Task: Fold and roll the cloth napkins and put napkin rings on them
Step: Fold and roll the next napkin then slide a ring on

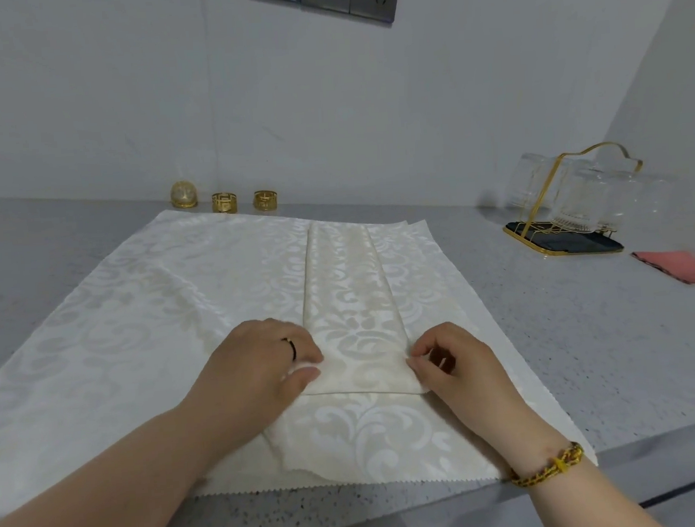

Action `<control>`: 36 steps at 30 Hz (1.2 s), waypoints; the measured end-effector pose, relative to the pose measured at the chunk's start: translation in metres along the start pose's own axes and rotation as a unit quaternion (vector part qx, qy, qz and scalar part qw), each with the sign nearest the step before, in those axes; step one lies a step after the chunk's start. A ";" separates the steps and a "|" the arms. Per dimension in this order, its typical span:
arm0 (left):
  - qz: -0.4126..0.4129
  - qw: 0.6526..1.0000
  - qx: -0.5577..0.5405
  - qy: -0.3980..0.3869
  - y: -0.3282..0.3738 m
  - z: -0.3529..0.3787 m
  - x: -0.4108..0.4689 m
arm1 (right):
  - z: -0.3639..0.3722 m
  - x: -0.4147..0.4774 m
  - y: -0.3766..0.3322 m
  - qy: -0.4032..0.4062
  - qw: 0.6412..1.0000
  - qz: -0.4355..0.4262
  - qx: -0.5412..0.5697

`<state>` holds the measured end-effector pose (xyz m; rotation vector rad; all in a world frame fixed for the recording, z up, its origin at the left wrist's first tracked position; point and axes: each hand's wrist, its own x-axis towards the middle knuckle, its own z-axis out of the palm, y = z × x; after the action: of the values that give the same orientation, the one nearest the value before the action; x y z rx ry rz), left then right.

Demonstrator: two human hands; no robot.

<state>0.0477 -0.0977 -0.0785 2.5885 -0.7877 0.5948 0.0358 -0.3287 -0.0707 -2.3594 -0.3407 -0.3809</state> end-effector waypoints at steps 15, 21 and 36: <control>-0.163 0.960 -0.226 -0.003 0.005 -0.009 -0.005 | -0.014 -0.008 -0.006 -0.067 0.995 0.028 0.071; -0.212 0.931 -0.295 -0.036 0.004 0.000 0.001 | -0.005 -0.004 -0.005 -0.041 0.991 0.090 0.095; 0.036 0.999 -0.009 -0.003 -0.003 -0.005 -0.003 | -0.013 -0.011 -0.002 -0.104 0.986 -0.051 -0.123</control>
<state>0.0453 -0.0919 -0.0765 2.5567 -0.8866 0.5984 0.0226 -0.3374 -0.0646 -2.6394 -0.5414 -0.2342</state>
